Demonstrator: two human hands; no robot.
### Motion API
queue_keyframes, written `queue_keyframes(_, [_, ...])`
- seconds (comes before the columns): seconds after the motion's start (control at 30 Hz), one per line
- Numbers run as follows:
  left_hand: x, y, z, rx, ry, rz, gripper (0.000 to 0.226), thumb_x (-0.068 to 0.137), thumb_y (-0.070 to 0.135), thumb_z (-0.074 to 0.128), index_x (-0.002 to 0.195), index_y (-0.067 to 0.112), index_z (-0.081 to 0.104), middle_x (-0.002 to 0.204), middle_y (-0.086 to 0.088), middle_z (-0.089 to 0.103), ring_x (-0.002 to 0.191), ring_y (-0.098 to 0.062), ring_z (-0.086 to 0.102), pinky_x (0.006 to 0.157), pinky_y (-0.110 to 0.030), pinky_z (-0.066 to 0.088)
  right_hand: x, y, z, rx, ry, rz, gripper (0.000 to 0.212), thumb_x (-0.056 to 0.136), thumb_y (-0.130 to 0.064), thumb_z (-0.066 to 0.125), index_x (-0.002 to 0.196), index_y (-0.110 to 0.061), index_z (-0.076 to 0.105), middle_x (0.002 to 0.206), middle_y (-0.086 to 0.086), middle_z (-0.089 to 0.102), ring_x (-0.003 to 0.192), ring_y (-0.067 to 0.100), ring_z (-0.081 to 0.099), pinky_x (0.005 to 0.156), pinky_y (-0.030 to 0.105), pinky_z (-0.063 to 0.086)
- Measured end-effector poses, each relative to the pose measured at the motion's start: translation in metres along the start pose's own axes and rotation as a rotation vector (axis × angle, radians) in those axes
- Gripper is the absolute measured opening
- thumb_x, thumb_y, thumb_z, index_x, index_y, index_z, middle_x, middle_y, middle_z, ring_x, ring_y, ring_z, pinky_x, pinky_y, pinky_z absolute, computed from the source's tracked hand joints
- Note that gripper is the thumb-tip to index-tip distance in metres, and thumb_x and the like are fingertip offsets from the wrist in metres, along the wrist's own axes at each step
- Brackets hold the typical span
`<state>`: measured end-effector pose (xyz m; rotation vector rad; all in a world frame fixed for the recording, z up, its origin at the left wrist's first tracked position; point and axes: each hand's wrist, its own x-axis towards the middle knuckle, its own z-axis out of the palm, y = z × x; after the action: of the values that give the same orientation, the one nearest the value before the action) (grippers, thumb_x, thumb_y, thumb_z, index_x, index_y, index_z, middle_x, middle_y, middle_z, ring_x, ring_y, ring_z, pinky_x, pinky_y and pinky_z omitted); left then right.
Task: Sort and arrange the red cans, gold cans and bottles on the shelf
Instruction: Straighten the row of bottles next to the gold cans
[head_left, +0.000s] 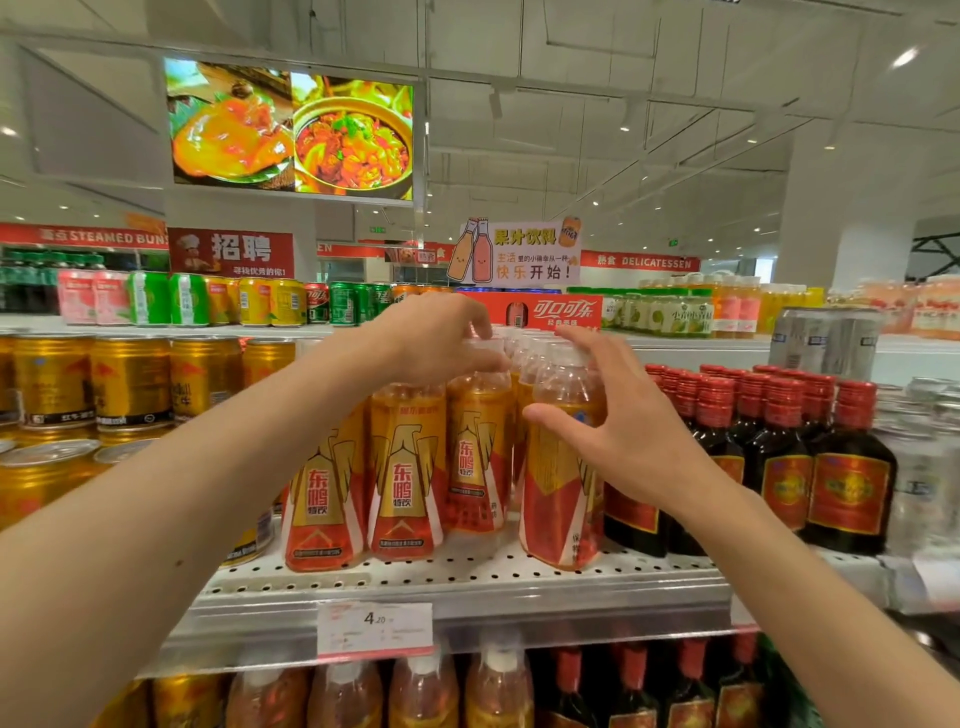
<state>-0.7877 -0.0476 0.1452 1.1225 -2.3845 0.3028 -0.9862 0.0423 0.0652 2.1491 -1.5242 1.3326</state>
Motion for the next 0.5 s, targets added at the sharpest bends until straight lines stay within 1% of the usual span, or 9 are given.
queue_keyframes(0.1, [0.001,0.002,-0.005,-0.006,-0.045,0.013,0.047,0.092,0.054,0.060,0.124,0.021,0.065,0.126,-0.001,0.066,0.100,-0.014,0.061,0.085,-0.030,0.049,0.000,0.001,0.000,-0.006,-0.004,-0.011,0.083,0.088,-0.053,0.069,0.156,-0.035,0.026,0.150,-0.010,0.039,0.125,-0.001,0.038,0.103,0.025,0.036])
queue_keyframes(0.17, [0.000,0.003,-0.007,-0.019,-0.059,0.007,0.046,0.093,0.050,0.062,0.126,0.018,0.065,0.128,-0.002,0.065,0.100,-0.014,0.059,0.085,-0.028,0.046,0.000,0.001,0.000,-0.011,-0.006,-0.018,0.084,0.088,-0.053,0.068,0.157,-0.035,0.023,0.153,-0.011,0.037,0.129,-0.001,0.036,0.106,0.026,0.035])
queue_keyframes(0.2, [0.000,0.004,-0.006,-0.022,-0.048,0.000,0.046,0.092,0.050,0.063,0.125,0.018,0.065,0.126,-0.002,0.066,0.099,-0.014,0.059,0.083,-0.028,0.045,0.000,0.001,0.000,-0.005,-0.010,-0.016,0.084,0.088,-0.053,0.068,0.157,-0.036,0.022,0.154,-0.011,0.036,0.131,-0.001,0.035,0.108,0.028,0.034])
queue_keyframes(0.27, [-0.001,0.006,-0.002,-0.006,-0.005,-0.012,0.049,0.090,0.055,0.063,0.123,0.019,0.065,0.123,-0.001,0.068,0.095,-0.014,0.059,0.081,-0.029,0.047,-0.001,0.000,-0.002,0.011,-0.028,-0.012,0.084,0.090,-0.051,0.067,0.158,-0.038,0.020,0.156,-0.013,0.033,0.132,-0.004,0.031,0.108,0.026,0.031])
queue_keyframes(0.37, [-0.006,0.009,0.001,0.048,0.062,-0.006,0.053,0.089,0.059,0.061,0.124,0.021,0.066,0.123,0.000,0.069,0.094,-0.013,0.059,0.082,-0.030,0.049,-0.003,-0.001,-0.006,0.055,-0.068,0.000,0.082,0.095,-0.045,0.064,0.159,-0.041,0.014,0.161,-0.016,0.027,0.136,-0.007,0.024,0.111,0.024,0.025])
queue_keyframes(0.43, [-0.011,0.009,0.000,0.101,0.109,0.013,0.053,0.090,0.060,0.058,0.125,0.022,0.067,0.124,0.002,0.068,0.101,-0.015,0.062,0.084,-0.031,0.048,-0.006,0.000,-0.009,0.118,-0.109,0.034,0.084,0.096,-0.041,0.063,0.159,-0.045,0.007,0.165,-0.020,0.019,0.142,-0.007,0.019,0.117,0.027,0.022])
queue_keyframes(0.5, [-0.017,0.007,-0.001,0.131,0.165,0.044,0.051,0.092,0.060,0.055,0.125,0.023,0.066,0.128,0.002,0.066,0.114,-0.018,0.060,0.091,-0.034,0.047,-0.012,0.001,-0.010,0.175,-0.149,0.088,0.089,0.097,-0.038,0.063,0.159,-0.046,-0.001,0.167,-0.019,0.016,0.148,-0.001,0.019,0.120,0.032,0.022])
